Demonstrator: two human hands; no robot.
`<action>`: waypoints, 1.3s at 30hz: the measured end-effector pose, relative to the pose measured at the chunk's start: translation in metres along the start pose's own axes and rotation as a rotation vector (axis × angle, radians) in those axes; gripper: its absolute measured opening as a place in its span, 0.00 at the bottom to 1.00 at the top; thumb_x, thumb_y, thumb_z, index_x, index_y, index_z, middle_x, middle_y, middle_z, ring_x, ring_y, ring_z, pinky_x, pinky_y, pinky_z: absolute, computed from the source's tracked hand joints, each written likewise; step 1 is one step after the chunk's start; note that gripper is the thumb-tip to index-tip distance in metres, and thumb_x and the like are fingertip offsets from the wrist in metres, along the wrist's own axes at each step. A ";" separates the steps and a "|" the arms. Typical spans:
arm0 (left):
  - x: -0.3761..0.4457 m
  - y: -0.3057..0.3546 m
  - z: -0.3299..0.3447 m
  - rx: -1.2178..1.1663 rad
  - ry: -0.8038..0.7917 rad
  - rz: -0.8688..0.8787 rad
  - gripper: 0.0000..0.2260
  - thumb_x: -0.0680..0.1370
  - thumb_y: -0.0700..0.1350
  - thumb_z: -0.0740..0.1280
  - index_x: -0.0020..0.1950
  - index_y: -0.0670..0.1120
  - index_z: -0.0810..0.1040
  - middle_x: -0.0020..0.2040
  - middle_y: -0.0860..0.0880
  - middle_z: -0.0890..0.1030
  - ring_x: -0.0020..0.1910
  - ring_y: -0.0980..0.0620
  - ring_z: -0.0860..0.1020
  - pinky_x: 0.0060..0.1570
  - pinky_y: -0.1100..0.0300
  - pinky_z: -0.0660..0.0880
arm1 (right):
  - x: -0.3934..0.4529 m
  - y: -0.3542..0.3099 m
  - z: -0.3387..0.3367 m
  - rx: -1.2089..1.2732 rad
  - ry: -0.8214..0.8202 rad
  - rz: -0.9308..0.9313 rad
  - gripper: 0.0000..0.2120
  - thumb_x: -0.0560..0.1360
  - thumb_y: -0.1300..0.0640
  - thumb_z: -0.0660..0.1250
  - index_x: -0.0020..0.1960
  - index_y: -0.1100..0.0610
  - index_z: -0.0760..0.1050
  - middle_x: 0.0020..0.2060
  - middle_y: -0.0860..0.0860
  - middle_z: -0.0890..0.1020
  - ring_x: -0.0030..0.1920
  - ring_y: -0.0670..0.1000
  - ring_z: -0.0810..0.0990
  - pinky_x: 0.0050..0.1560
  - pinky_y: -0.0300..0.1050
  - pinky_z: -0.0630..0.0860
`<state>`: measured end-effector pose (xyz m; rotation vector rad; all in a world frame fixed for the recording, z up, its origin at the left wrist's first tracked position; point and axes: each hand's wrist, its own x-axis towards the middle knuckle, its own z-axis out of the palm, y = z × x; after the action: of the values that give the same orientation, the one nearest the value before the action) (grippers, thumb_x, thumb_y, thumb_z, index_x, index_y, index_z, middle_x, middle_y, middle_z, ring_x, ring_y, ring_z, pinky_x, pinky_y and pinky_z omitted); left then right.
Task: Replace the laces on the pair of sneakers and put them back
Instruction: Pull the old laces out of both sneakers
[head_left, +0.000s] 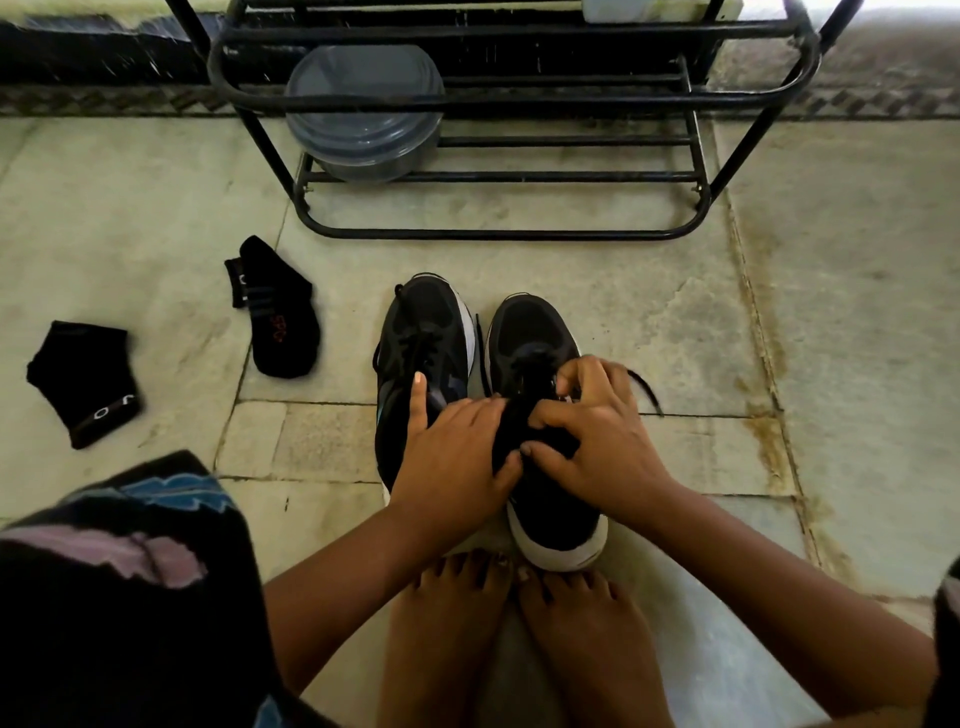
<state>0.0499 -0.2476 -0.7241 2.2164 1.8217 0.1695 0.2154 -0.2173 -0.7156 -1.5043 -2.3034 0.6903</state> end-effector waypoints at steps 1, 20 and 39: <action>0.000 0.001 0.000 0.007 -0.002 0.001 0.25 0.75 0.60 0.52 0.63 0.48 0.73 0.56 0.53 0.80 0.59 0.53 0.76 0.70 0.48 0.30 | -0.005 -0.003 0.000 0.041 0.040 -0.012 0.11 0.68 0.43 0.67 0.41 0.50 0.79 0.48 0.48 0.66 0.56 0.48 0.60 0.56 0.51 0.67; -0.004 0.000 0.001 -0.038 0.002 0.043 0.24 0.75 0.59 0.54 0.64 0.51 0.75 0.56 0.55 0.80 0.58 0.54 0.76 0.72 0.40 0.39 | -0.015 -0.048 -0.061 0.390 0.104 -0.435 0.10 0.72 0.53 0.65 0.48 0.51 0.83 0.55 0.52 0.76 0.59 0.53 0.70 0.59 0.42 0.64; 0.000 0.000 -0.003 0.042 -0.038 0.009 0.23 0.78 0.58 0.55 0.68 0.47 0.70 0.62 0.52 0.77 0.63 0.53 0.73 0.70 0.46 0.30 | 0.008 -0.022 -0.036 -0.394 -0.452 -0.240 0.14 0.79 0.48 0.57 0.62 0.45 0.74 0.63 0.46 0.70 0.70 0.52 0.56 0.69 0.49 0.53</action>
<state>0.0492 -0.2475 -0.7208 2.2407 1.8111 0.0907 0.2134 -0.2094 -0.6737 -1.2781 -3.0494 0.5772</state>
